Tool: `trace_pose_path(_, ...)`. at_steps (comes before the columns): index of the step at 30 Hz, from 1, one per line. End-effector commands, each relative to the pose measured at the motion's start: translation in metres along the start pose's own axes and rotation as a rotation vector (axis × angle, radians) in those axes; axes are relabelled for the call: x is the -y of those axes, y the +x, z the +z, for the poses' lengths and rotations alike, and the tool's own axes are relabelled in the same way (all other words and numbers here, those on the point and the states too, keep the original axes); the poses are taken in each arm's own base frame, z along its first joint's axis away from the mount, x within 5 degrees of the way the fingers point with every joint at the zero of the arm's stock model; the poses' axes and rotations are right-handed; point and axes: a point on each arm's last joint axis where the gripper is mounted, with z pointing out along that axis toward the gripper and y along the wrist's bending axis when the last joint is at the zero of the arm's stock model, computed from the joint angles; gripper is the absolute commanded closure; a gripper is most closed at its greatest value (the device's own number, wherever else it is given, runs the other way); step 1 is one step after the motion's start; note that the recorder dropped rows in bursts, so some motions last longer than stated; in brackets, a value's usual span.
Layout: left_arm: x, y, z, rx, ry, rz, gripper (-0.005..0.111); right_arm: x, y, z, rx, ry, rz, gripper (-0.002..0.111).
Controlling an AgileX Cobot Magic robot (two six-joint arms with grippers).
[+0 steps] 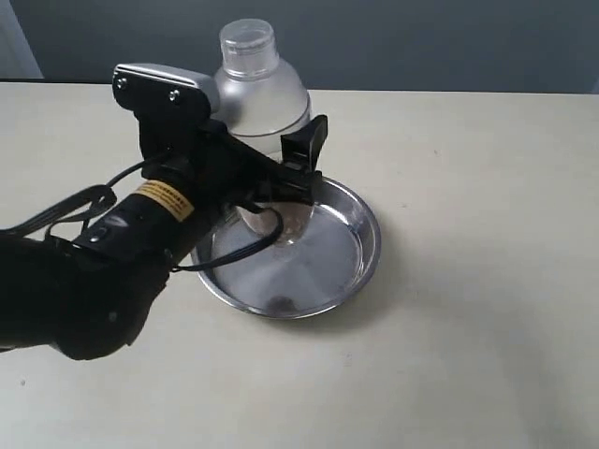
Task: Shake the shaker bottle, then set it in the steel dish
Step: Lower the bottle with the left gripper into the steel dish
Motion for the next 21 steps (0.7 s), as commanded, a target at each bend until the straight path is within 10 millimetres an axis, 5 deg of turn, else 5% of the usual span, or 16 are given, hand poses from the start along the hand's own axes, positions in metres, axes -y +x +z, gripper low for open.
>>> trace_pose_path(1,0.001,0.008,0.005,0.066,0.005,-0.033,0.107,0.0,-0.001,0.0,0.012,-0.001,-0.002,0.109)
trace_pose_path(13,-0.005,0.067,0.023,0.008,-0.028,-0.017,0.107,0.0,-0.001,0.0,0.012,-0.001,-0.002,0.109)
trace_pose_path(21,-0.002,0.076,0.029,-0.008,-0.002,0.105,0.107,0.0,-0.001,0.0,0.012,-0.001,-0.002,0.109)
